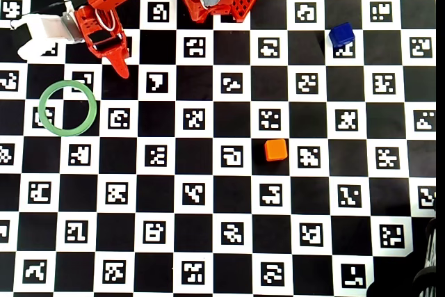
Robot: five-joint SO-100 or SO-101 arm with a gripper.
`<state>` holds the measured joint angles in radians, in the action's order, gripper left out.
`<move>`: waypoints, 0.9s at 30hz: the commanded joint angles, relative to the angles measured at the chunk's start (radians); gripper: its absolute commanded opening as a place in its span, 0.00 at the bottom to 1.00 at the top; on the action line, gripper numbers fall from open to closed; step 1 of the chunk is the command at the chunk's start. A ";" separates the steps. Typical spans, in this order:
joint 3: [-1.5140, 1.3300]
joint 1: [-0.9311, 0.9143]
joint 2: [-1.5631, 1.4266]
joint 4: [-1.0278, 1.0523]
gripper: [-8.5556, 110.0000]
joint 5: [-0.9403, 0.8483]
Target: Grab the red cube then put it in the green circle then put the blue cube on top and finally the orange cube on top
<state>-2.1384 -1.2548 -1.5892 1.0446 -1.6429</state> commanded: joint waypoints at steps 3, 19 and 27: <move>0.008 0.002 -0.021 -0.009 0.39 0.015; 0.002 0.006 -0.026 -0.015 0.13 0.034; 0.075 0.011 -0.044 0.140 0.13 0.035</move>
<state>-2.1384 -1.2548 -1.5892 1.0922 -1.6045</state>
